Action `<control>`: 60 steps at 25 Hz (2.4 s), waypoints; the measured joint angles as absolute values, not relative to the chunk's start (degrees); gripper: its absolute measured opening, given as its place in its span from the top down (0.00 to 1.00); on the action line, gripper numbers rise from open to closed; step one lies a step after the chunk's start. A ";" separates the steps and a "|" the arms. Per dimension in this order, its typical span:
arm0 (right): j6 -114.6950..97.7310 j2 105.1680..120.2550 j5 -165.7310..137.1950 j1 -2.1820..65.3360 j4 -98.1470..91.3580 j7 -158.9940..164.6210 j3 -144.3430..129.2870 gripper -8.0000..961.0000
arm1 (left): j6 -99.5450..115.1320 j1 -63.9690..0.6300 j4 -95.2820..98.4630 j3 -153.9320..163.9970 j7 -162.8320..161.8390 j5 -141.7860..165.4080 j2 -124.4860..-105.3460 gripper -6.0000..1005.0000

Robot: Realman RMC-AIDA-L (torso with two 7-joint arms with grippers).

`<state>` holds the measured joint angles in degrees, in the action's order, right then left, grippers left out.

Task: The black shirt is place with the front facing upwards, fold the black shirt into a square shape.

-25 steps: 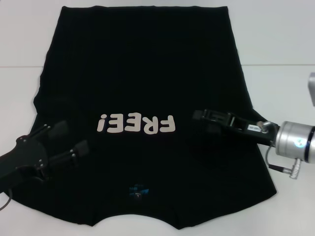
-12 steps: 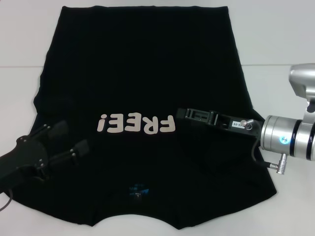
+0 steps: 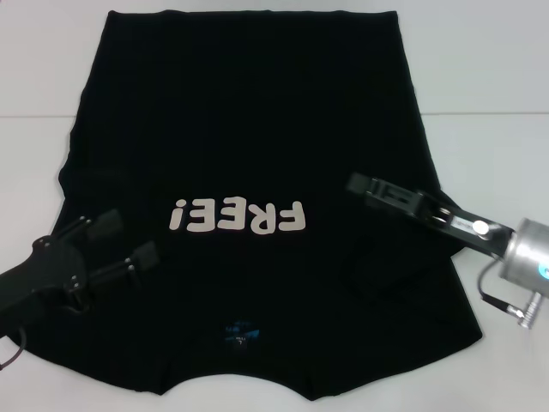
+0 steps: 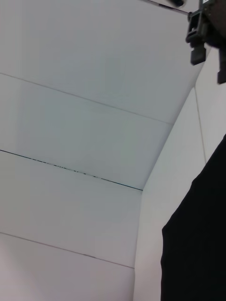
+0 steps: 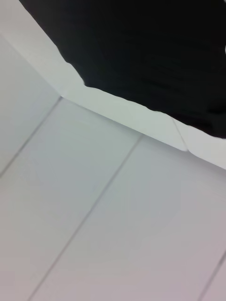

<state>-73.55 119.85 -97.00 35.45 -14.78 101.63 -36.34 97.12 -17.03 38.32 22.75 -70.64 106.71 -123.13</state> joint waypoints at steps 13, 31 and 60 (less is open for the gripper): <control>-73.75 115.52 -95.36 23.57 -19.20 113.12 -33.14 0.13 | 97.03 -17.05 38.32 22.76 -70.65 106.25 -123.11 0.10; -65.19 115.57 -96.03 23.41 -18.78 115.22 -34.32 0.16 | 96.14 -17.31 38.32 22.76 -70.67 106.26 -123.20 0.10; -56.44 117.09 -96.06 28.55 -18.86 115.05 -38.67 0.20 | 94.82 -17.71 38.32 22.68 -70.75 106.16 -123.04 0.10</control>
